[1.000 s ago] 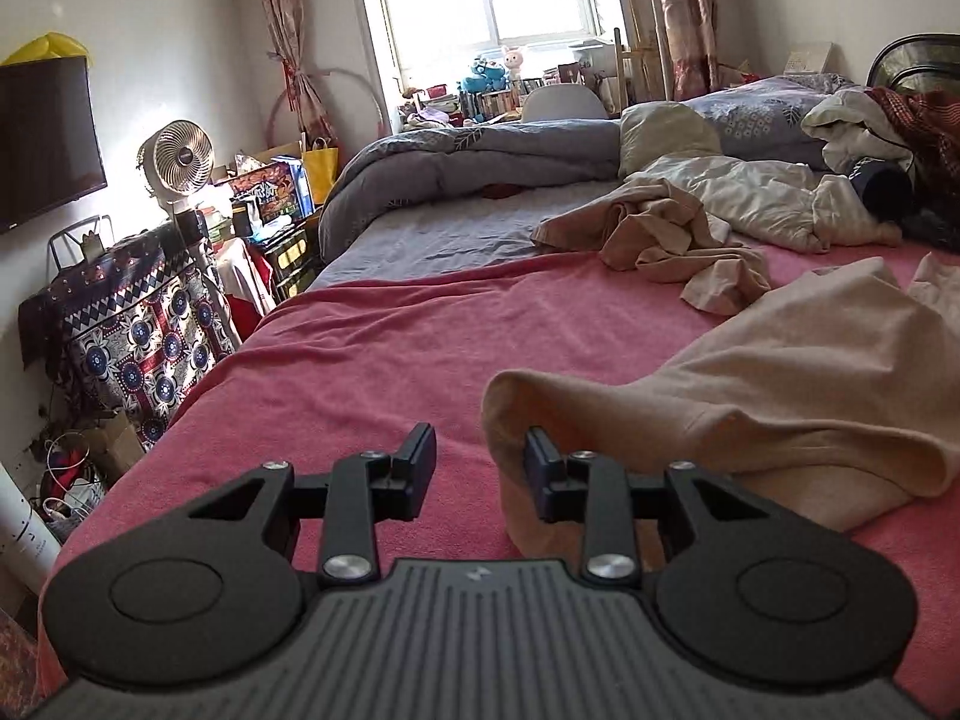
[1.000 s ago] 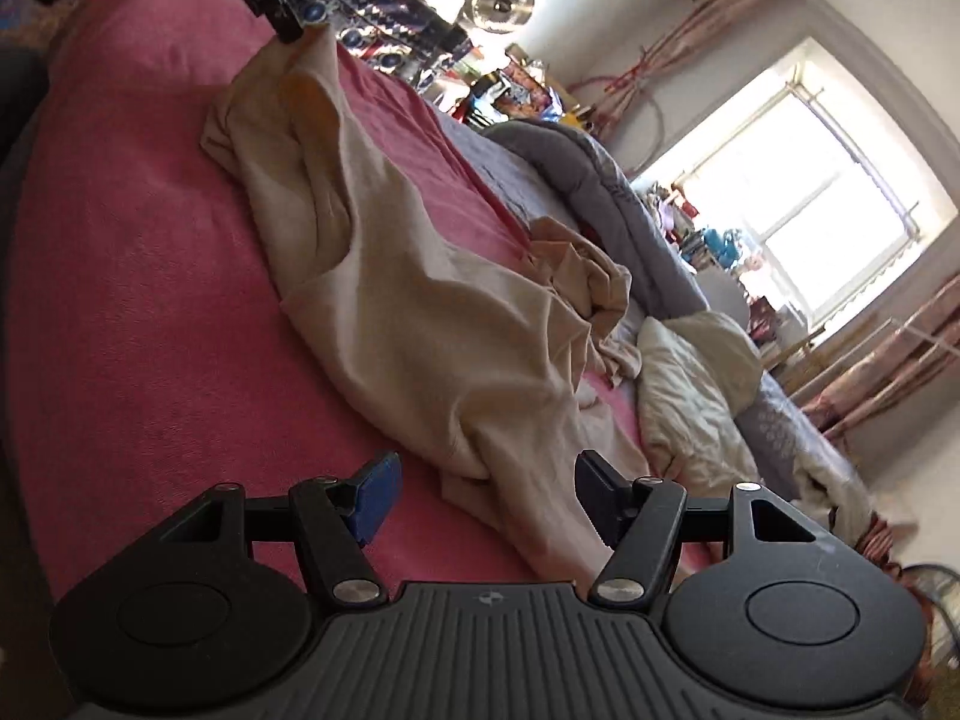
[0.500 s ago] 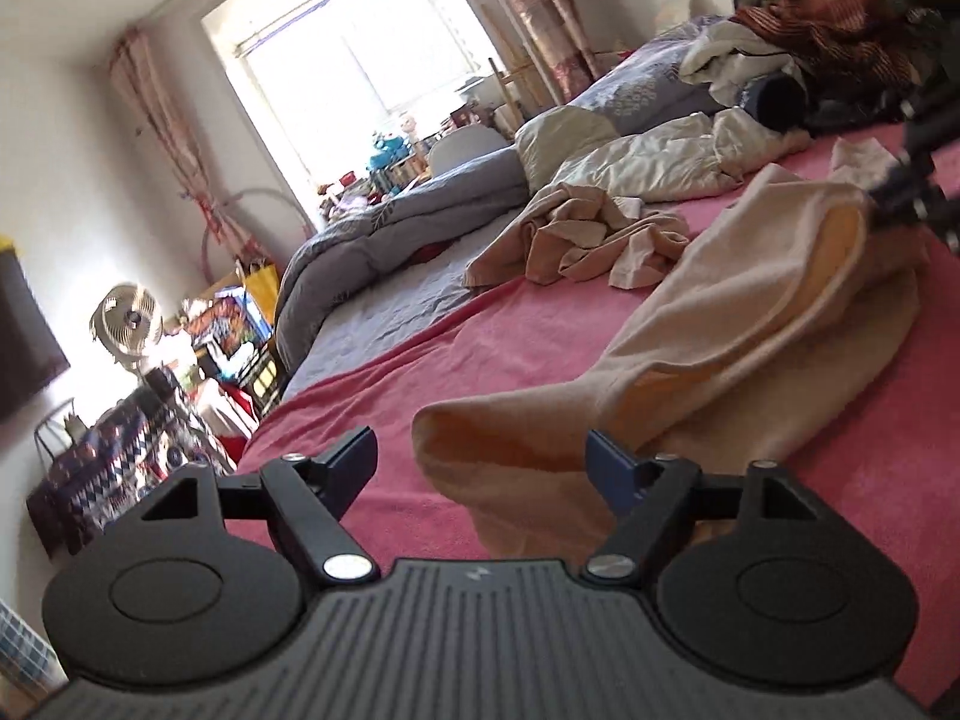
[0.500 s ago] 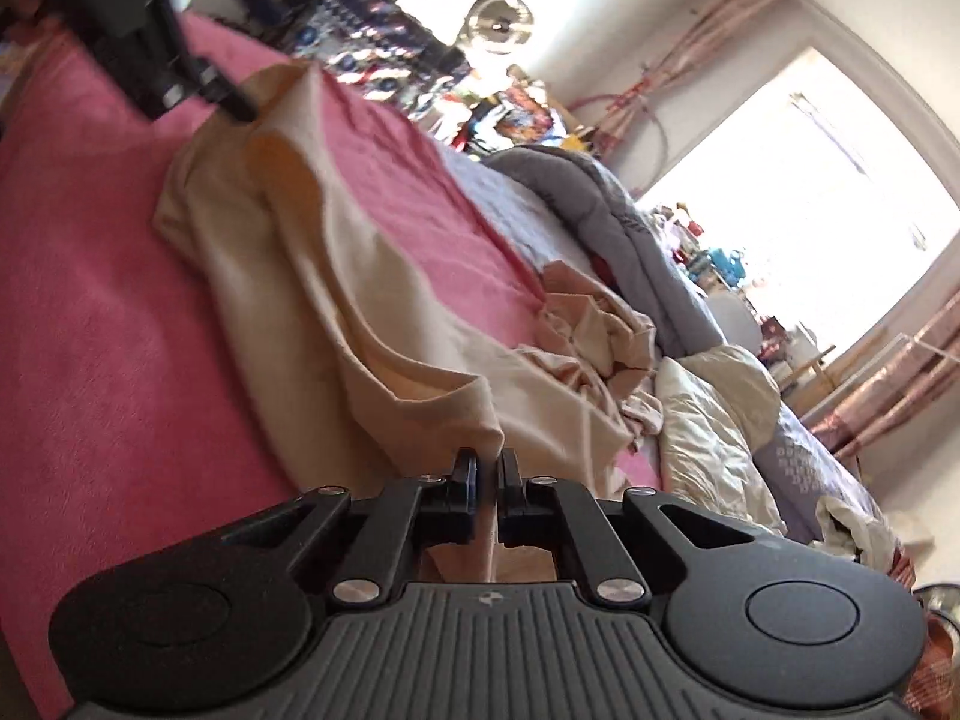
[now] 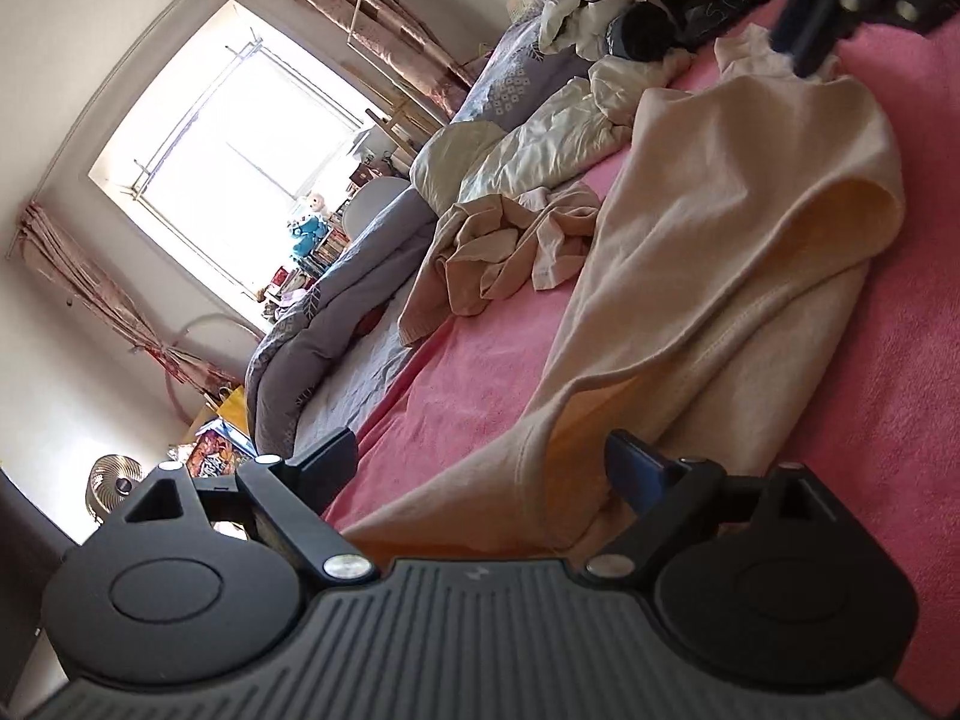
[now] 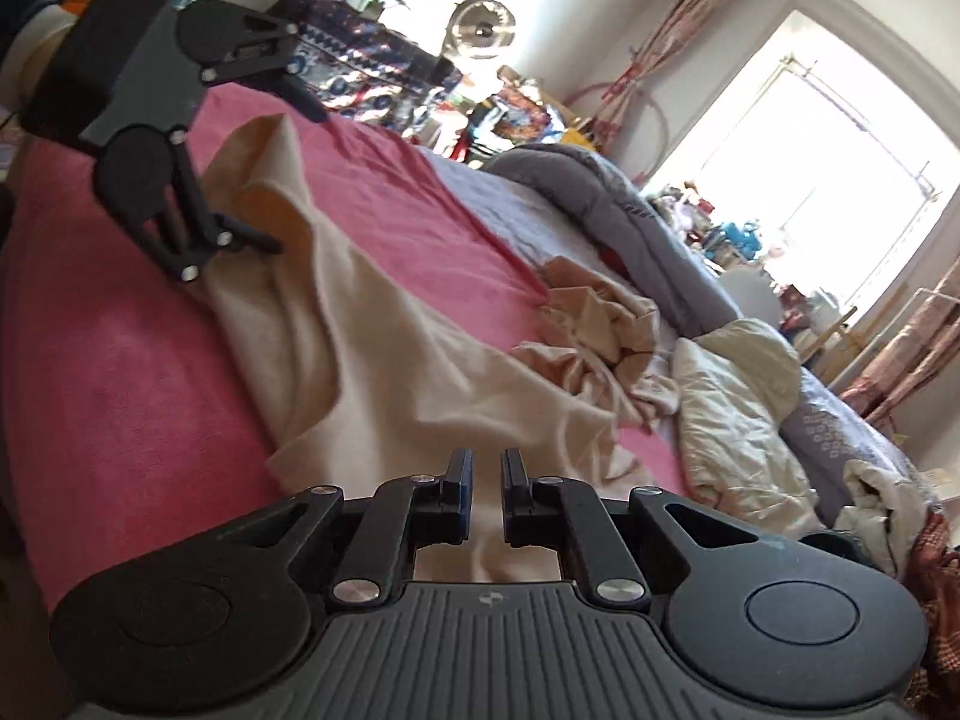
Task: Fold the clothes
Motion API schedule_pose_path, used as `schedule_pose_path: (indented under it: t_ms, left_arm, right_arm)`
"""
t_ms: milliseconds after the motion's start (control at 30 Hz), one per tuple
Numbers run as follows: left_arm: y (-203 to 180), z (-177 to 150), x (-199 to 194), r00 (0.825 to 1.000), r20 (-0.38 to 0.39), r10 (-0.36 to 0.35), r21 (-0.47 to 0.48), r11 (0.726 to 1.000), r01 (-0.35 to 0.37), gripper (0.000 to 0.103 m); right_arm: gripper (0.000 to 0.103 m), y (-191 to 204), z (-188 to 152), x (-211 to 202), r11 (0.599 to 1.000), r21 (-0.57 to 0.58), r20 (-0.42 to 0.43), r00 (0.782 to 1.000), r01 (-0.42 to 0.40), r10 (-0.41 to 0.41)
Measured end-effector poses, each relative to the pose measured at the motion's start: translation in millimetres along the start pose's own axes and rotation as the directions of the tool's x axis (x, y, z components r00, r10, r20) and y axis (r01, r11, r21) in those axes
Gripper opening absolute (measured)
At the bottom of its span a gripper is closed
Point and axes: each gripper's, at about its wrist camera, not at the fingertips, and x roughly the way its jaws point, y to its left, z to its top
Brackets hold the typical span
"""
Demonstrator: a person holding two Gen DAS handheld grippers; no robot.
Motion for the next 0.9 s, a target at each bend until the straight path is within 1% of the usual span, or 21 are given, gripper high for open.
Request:
schedule_pose_path:
  t_ms: [33,67,100,133,167,200,267,300,367,400,433,467,533,567,667,733,800,867,900]
  left_arm:
    - [0.7,-1.3,-1.0,1.000,-0.002,0.000,-0.011,1.000,-0.001,0.092]
    - [1.3,-2.8,-2.0,1.000,-0.006,0.001,-0.022,1.000,-0.002,0.092]
    - [1.9,-5.1,-2.1,1.000,-0.014,0.005,-0.026,1.000,-0.005,0.092]
    - [1.4,-6.1,-1.8,1.000,-0.021,0.007,-0.029,1.000,-0.007,0.092]
    - [2.2,-7.4,-2.4,1.000,-0.026,0.006,-0.032,0.999,-0.007,0.092]
    - [2.9,-8.5,-3.3,1.000,-0.030,0.005,-0.035,0.999,-0.006,0.092]
    - [3.7,-9.0,-8.5,1.000,-0.022,-0.007,-0.031,1.000,0.006,0.092]
    - [3.5,-9.0,-11.4,1.000,-0.015,-0.013,-0.025,1.000,0.012,0.092]
    - [2.3,-9.5,-16.5,1.000,0.000,-0.021,-0.006,1.000,0.021,0.097]
    - [1.3,-9.9,-18.7,1.000,0.009,-0.024,0.007,1.000,0.024,0.098]
    - [0.6,-10.5,-19.6,0.999,0.016,-0.028,0.016,1.000,0.027,0.098]
    - [-0.1,-11.1,-19.7,0.999,0.020,-0.031,0.026,0.999,0.031,0.098]
    - [-1.8,-12.6,-17.7,0.999,0.023,-0.036,0.049,0.998,0.034,0.098]
    - [-2.7,-13.2,-16.6,0.999,0.024,-0.038,0.062,0.997,0.037,0.098]
    - [-5.2,-14.7,-10.9,0.998,0.025,-0.063,0.109,0.992,0.060,0.098]
    - [-6.7,-15.3,-7.3,0.996,0.028,-0.082,0.143,0.987,0.077,0.098]
    - [-7.6,-14.8,-1.2,0.995,0.026,-0.094,0.162,0.983,0.088,0.098]
    - [-7.8,-12.6,5.8,0.996,0.017,-0.088,0.164,0.983,0.084,0.099]
    - [-7.0,-9.8,7.5,0.997,0.017,-0.071,0.156,0.986,0.067,0.099]
  right_arm:
    - [0.023,8.3,-2.3,-1.1,0.999,-0.019,-0.005,1.000,-0.029,0.029]
    - [0.030,17.2,-4.1,0.3,0.998,-0.046,-0.015,0.999,-0.047,0.047]
    - [0.043,27.0,-6.0,2.1,0.995,-0.078,-0.022,0.998,-0.058,0.057]
    - [0.053,34.5,-7.2,5.0,0.992,-0.106,-0.025,0.998,-0.065,0.063]
    - [0.057,44.6,-7.4,9.8,0.988,-0.137,-0.027,0.997,-0.070,0.067]
    - [0.061,53.3,-7.4,14.9,0.985,-0.164,-0.024,0.998,-0.058,0.054]
    - [0.061,60.9,-5.5,22.6,0.984,-0.177,-0.013,1.000,-0.022,0.020]
    - [0.061,60.7,-3.0,25.2,0.986,-0.163,-0.013,1.000,-0.022,0.020]
    - [0.060,56.4,2.0,26.5,0.990,-0.141,0.001,1.000,-0.016,0.016]
    - [0.058,52.2,4.0,26.1,0.992,-0.128,0.011,1.000,-0.002,0.003]
    - [0.052,48.1,6.0,25.6,0.993,-0.116,0.021,1.000,0.013,-0.010]
    - [0.050,43.8,7.8,24.3,0.995,-0.101,0.029,0.999,0.029,-0.026]
    - [0.049,34.3,9.5,20.8,0.995,-0.075,0.041,0.997,0.070,-0.067]
    - [0.049,30.8,8.7,21.0,0.993,-0.080,0.034,0.996,0.081,-0.079]
    - [0.049,30.1,1.4,26.8,0.989,-0.131,-0.010,0.997,0.071,-0.072]
    - [0.049,33.0,-4.4,29.7,0.990,-0.142,-0.036,0.999,0.020,-0.025]
    - [0.049,38.6,-7.0,33.6,0.988,-0.155,-0.043,0.999,0.009,-0.016]
    - [0.049,40.2,-5.5,41.1,0.991,-0.135,-0.040,0.999,0.020,-0.026]
    - [0.045,38.7,-3.4,45.0,0.994,-0.109,-0.038,0.999,0.031,-0.035]
